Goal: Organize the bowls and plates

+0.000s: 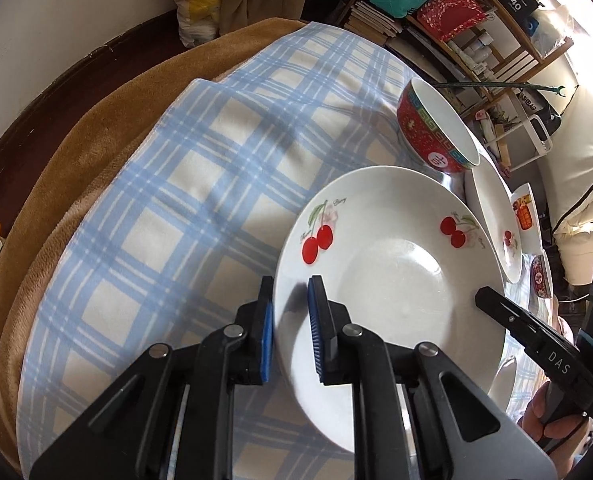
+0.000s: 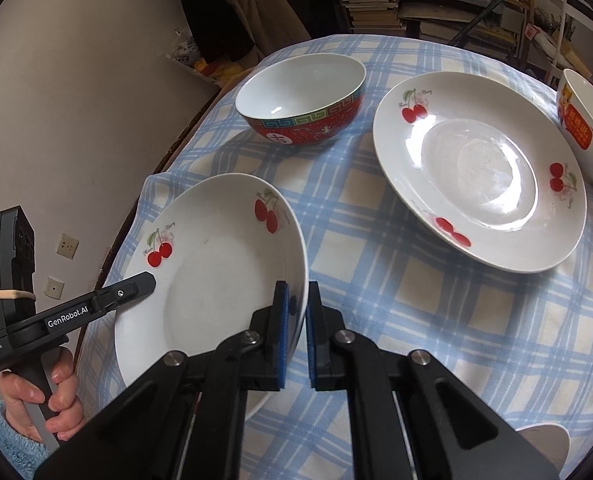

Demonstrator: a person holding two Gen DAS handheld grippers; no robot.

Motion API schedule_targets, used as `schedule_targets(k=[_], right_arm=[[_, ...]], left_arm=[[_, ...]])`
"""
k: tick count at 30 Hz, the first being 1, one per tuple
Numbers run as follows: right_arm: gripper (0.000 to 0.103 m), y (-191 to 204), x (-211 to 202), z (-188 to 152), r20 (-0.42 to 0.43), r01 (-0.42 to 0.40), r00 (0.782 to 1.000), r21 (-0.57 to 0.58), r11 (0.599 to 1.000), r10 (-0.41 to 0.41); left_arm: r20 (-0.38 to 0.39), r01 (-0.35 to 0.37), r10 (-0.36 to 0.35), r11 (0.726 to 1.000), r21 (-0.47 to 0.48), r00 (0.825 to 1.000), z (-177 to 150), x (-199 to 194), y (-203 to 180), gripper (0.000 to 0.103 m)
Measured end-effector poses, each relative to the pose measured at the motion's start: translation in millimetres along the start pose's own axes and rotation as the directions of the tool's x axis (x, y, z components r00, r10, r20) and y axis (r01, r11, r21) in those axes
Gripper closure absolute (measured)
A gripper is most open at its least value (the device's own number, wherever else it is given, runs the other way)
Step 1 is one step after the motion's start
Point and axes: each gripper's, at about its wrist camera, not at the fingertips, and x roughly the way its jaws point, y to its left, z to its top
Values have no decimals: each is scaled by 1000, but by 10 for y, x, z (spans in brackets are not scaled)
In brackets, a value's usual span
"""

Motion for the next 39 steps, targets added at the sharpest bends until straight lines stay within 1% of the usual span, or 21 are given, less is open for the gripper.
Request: schedule_targets(k=[4, 6, 11, 15, 19, 23, 30, 35, 39], right_arm=[[94, -72, -163, -110, 4, 5, 1000, -6, 1000, -5], [94, -138, -275, -171, 17, 0, 1000, 7, 1000, 0], [94, -337, -594, -359, 46, -1, 999, 22, 1000, 0], [94, -562, -892, -558, 66, 1, 998, 45, 999, -4], [94, -807, -1176, -739, 83, 12, 996, 75, 997, -18], [94, -1047, -1399, -926, 98, 32, 994, 104, 994, -42], [94, -1436, -1621, -1277, 101, 48, 993, 171, 984, -66], [94, -1601, -1661, -1493, 88, 54, 993, 200, 978, -73], [94, -1694, -1615, -1615, 71, 57, 995, 219, 974, -74]], left_arm=[[-20, 0, 1, 1000, 31, 1000, -99, -59, -185, 87], [-12, -2, 3, 998, 62, 1000, -163, -121, -305, 87], [-10, -5, 6, 995, 102, 1000, -340, -240, -647, 87], [-8, -2, 4, 989, 147, 1000, -539, -296, -967, 87], [-20, 18, -14, 981, 195, 1000, -775, -312, -1286, 87], [-33, 22, -15, 977, 211, 999, -999, -274, -1527, 86], [-60, 2, 16, 958, 288, 998, -1374, -225, -1896, 86], [-87, -2, 30, 954, 301, 996, -1556, -120, -1977, 85], [-90, -33, 65, 946, 321, 994, -1658, -34, -2023, 85]])
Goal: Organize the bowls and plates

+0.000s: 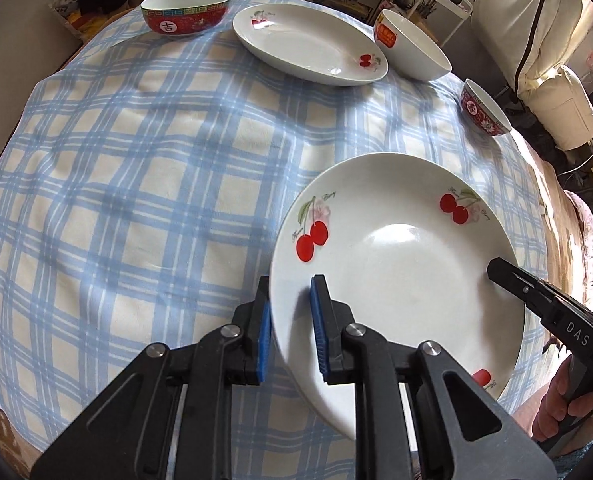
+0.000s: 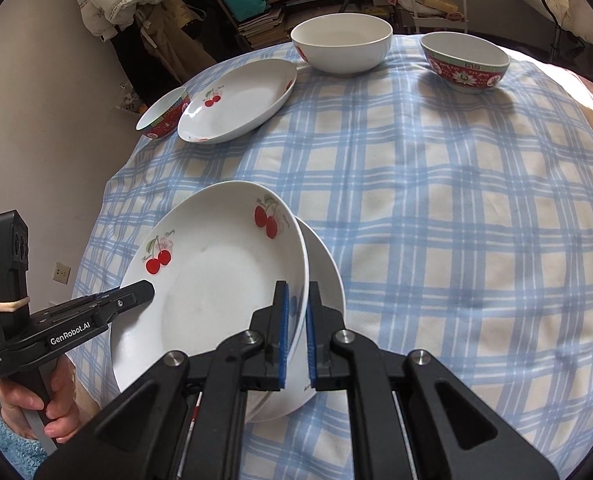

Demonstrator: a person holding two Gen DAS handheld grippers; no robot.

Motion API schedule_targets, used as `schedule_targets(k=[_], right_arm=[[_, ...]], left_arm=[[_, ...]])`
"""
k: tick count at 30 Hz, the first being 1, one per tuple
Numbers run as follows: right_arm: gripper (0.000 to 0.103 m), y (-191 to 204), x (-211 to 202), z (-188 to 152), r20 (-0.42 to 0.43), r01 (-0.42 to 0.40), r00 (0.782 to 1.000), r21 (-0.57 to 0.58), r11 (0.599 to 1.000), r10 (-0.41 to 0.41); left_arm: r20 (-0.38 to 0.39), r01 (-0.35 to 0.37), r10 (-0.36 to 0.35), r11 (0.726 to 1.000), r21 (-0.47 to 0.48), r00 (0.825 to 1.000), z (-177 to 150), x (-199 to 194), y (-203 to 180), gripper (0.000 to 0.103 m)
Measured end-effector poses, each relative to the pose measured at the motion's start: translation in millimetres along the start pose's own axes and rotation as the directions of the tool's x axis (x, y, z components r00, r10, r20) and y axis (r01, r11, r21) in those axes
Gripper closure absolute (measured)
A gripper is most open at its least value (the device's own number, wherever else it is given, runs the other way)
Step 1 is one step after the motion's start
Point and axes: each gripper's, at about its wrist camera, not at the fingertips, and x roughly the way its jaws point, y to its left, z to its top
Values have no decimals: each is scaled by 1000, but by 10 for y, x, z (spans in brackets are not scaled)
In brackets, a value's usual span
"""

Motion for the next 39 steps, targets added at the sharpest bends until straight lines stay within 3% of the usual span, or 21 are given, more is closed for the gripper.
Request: schedule_targets(k=[6, 11, 23, 26, 28, 30, 31, 33, 35, 39], right_arm=[[94, -80, 145, -14, -17, -10, 1000, 18, 1000, 11], [93, -16, 238, -17, -39, 74, 996, -38, 997, -75], [90, -232, 283, 227, -29, 81, 996, 51, 995, -80], [75, -242, 347, 405, -16, 49, 999, 72, 996, -48], [68, -200, 405, 541, -9, 48, 999, 64, 997, -47], [65, -129, 453, 693, 3, 49, 999, 37, 998, -49], [63, -89, 469, 772, 9, 53, 999, 21, 998, -53], [43, -9, 492, 936, 27, 62, 998, -8, 998, -62], [35, 61, 496, 1101, 55, 68, 996, -26, 997, -67], [22, 142, 500, 1437, 114, 35, 993, -14, 999, -33]], left_arm=[[-12, -26, 27, 1000, 7, 1000, 53, 109, 27, 85], [-17, -89, 91, 991, 101, 996, 16, 228, -56, 88], [-74, 34, -31, 999, 41, 997, 202, 233, 151, 80], [-83, 28, -23, 998, 56, 996, 256, 184, 172, 75], [-71, -5, 10, 997, 72, 997, 299, 136, 183, 64], [-42, -55, 59, 995, 88, 997, 357, 71, 207, 46], [-25, -77, 79, 993, 92, 997, 397, 40, 230, 44], [-11, -89, 91, 992, 85, 996, 506, 6, 287, 36], [-13, -107, 108, 992, 64, 994, 658, 21, 350, 25], [29, -91, 90, 996, 24, 995, 1003, 67, 422, 23]])
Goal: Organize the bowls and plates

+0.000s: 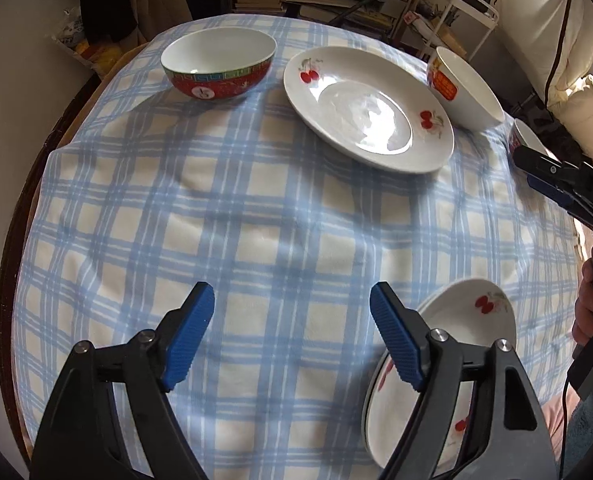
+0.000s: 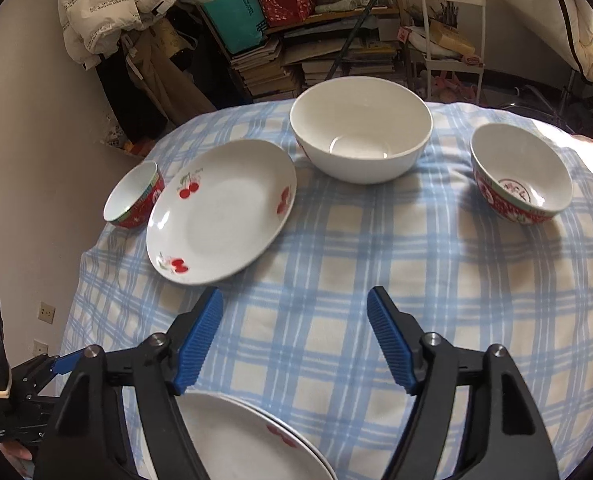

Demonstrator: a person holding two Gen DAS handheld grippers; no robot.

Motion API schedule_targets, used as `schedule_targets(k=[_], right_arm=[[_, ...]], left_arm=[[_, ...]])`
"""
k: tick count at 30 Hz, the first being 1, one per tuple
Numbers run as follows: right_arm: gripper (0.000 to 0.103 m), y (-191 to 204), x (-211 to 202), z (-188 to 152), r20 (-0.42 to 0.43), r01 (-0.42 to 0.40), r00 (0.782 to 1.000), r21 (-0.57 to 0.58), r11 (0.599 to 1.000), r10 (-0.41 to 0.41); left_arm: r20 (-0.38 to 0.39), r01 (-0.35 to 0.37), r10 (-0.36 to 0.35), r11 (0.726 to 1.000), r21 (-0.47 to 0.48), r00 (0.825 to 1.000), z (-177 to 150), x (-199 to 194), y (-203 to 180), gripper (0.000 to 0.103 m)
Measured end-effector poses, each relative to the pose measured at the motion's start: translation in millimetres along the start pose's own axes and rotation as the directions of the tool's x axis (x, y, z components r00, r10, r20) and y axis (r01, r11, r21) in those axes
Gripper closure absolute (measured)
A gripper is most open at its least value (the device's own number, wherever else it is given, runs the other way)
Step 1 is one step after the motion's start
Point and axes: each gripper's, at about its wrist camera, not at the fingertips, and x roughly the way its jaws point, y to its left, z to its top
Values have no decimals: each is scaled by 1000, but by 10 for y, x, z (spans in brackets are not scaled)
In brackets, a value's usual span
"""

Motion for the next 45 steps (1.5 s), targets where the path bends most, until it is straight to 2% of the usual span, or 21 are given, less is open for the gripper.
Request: schedule_targets(k=[3, 7, 10, 13, 16, 18, 19, 22, 23, 25, 27, 28, 32, 40, 45], right_arm=[[22, 31, 74, 221, 15, -23, 1000, 31, 999, 23], [22, 100, 197, 424, 34, -6, 999, 27, 1000, 5], [22, 108, 325, 508, 24, -1, 1000, 24, 1000, 1], [24, 104, 474, 517, 6, 37, 999, 8, 999, -37], [39, 87, 626, 496, -28, 41, 999, 20, 999, -41], [45, 63, 708, 473, -44, 14, 999, 47, 999, -12], [48, 59, 752, 461, -52, 7, 999, 61, 998, -4], [67, 22, 901, 442, -90, 6, 996, 98, 995, 3], [70, 7, 941, 440, -102, 16, 995, 104, 994, -5], [76, -26, 986, 444, -109, 21, 994, 120, 993, -8], [83, -59, 999, 452, -107, 5, 994, 149, 989, 11], [87, -65, 1006, 465, -110, -9, 994, 158, 987, 26], [90, -7, 1069, 537, -131, 5, 991, 133, 991, 12], [90, 59, 1158, 665, -125, 44, 992, 90, 995, -32], [90, 47, 1213, 664, -130, 46, 991, 98, 994, -33]], left_arm=[[43, 34, -33, 999, -41, 999, 279, 92, 12, 23], [85, 75, -67, 993, -95, 994, 563, 194, 2, 23], [95, 69, -59, 991, -114, 994, 745, 274, -37, 23], [99, 53, -40, 990, -130, 994, 860, 349, -43, 23], [69, 56, -44, 981, -185, 997, 942, 479, 32, 24], [49, 67, -58, 973, -223, 997, 988, 563, 88, 24], [44, 59, -51, 971, -231, 998, 1002, 593, 101, 24], [31, 22, -15, 975, -223, 999, 1071, 663, 117, 26], [26, 21, -15, 975, -219, 1000, 1094, 689, 120, 27], [5, 16, -16, 975, -221, 1000, 1111, 748, 140, 36], [-12, 6, -8, 976, -220, 1000, 1105, 812, 144, 51], [-12, 3, -6, 977, -214, 1000, 1108, 829, 143, 51], [6, 28, -28, 978, -205, 1000, 1141, 844, 128, 64], [30, 63, -57, 963, -261, 998, 1206, 890, 224, 66], [42, 64, -56, 971, -232, 998, 1200, 900, 196, 69]])
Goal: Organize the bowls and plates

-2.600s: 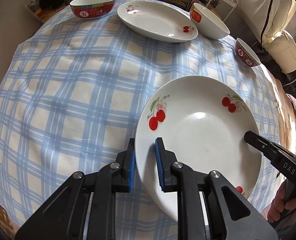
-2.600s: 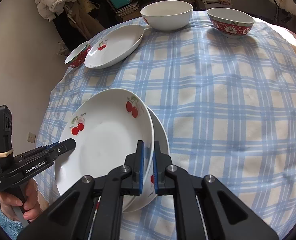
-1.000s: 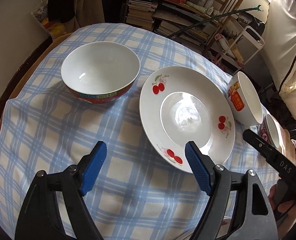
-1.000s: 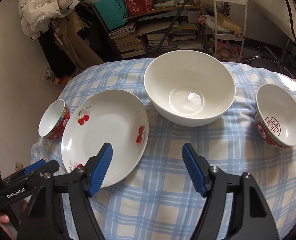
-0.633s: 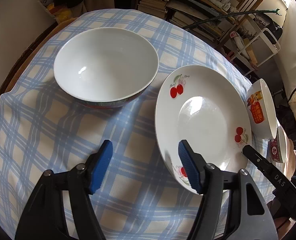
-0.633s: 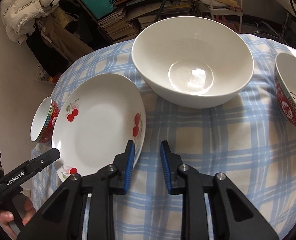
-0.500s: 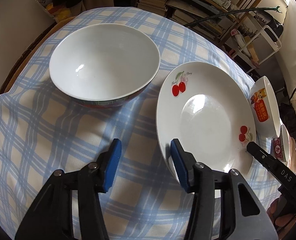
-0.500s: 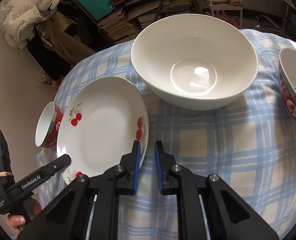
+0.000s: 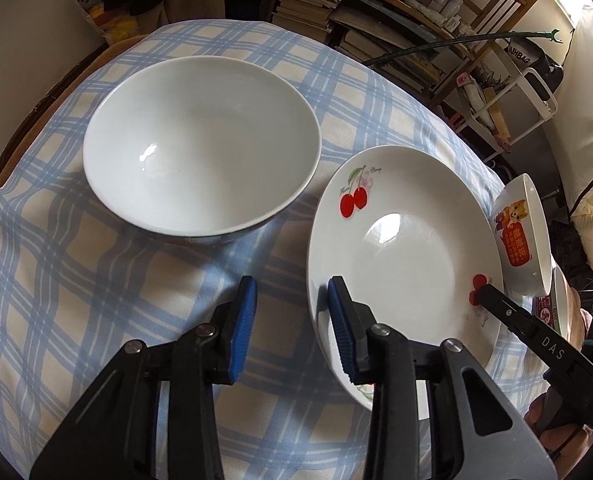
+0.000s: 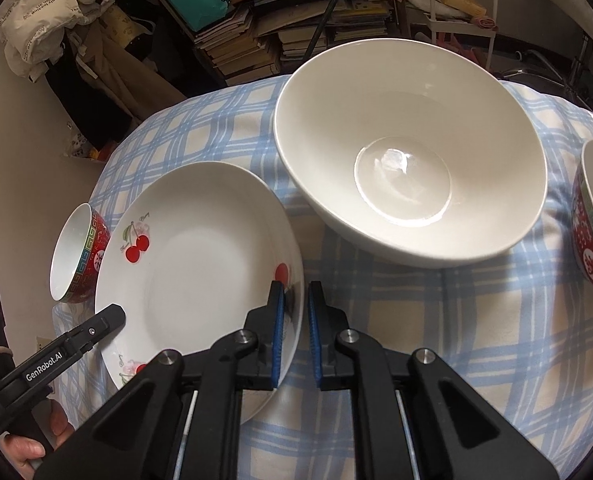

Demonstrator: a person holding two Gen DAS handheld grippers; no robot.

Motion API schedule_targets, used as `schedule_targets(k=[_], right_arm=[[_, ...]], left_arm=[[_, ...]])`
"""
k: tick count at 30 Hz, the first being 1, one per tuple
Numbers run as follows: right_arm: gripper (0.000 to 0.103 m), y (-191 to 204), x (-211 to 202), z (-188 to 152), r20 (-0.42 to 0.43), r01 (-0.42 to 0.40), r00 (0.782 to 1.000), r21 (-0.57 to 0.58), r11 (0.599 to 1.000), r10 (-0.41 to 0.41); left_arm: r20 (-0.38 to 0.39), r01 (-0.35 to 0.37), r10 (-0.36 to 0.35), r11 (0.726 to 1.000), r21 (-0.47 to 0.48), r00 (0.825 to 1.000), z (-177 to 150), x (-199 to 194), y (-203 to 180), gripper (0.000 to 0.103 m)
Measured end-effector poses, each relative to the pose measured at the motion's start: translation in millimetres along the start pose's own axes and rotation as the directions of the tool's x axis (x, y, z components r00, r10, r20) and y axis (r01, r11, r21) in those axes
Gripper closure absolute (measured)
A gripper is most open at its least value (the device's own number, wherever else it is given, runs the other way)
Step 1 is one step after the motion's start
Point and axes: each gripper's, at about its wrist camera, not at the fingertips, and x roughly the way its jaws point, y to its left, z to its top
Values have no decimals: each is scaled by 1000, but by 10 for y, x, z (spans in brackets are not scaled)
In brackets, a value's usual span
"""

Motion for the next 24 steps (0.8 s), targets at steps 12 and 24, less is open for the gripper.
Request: schedule_targets(k=[12, 24], right_arm=[[90, 22, 46, -13, -14, 16, 1000, -1, 1000, -16], [91, 6, -51, -88, -30, 3, 1000, -3, 1000, -3]], left_arm=[[20, -3, 2, 998, 57, 1000, 45, 33, -153, 90], [35, -17, 15, 998, 60, 999, -29, -80, -195, 91]])
